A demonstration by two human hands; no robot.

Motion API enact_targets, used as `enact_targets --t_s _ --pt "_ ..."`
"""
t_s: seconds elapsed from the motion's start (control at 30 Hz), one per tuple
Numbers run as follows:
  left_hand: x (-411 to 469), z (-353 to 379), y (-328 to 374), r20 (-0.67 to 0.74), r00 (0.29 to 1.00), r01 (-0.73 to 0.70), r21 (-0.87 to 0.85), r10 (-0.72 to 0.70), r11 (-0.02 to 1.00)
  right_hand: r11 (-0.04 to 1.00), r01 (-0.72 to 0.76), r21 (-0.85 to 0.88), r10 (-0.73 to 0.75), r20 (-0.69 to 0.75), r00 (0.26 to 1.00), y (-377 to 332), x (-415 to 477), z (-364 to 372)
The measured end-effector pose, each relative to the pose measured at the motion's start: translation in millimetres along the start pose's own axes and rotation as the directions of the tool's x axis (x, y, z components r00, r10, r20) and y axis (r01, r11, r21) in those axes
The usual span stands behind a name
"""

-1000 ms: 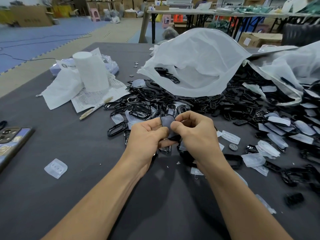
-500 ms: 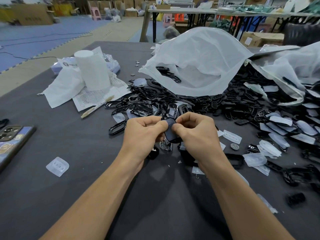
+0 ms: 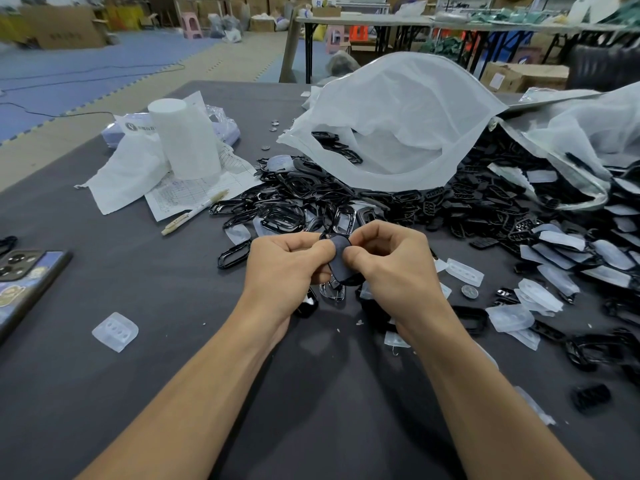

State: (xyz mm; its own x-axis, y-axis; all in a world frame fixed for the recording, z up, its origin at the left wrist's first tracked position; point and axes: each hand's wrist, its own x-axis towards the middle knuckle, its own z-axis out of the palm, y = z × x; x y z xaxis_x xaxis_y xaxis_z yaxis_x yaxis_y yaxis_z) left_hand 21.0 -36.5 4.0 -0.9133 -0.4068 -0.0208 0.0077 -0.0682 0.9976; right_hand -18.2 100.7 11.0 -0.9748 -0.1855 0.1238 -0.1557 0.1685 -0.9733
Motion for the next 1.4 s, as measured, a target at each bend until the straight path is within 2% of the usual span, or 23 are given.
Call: enact_targets --t_s 0.53,0.8,0.97,1.4 --pt "-1.0 0.7 0.7 -0.024 0.999 0.023 -0.052 -0.024 0.998 0.999 0.008 -0.054 -0.008 0.005 1.0 0.2 -0.7 0.3" --pt "-2.7 -2.2 6.0 0.135 0.99 0.044 -0.028 -0.04 0.999 1.0 -0.026 -0.014 0.025 -0.023 0.999 0.0 1.4 -1.0" --pt "-0.2 -3.9 6.2 0.056 0.997 0.06 -0.006 -0.059 0.998 1.0 -0.022 -0.021 0.022 0.008 1.0 -0.1 0.2 0.2" --pt "1.3 -1.6 1.7 -0.019 0.999 -0.031 0.077 0.033 0.997 1.0 -0.005 -0.014 0.005 0.055 0.998 -1.3 -2.1 1.4"
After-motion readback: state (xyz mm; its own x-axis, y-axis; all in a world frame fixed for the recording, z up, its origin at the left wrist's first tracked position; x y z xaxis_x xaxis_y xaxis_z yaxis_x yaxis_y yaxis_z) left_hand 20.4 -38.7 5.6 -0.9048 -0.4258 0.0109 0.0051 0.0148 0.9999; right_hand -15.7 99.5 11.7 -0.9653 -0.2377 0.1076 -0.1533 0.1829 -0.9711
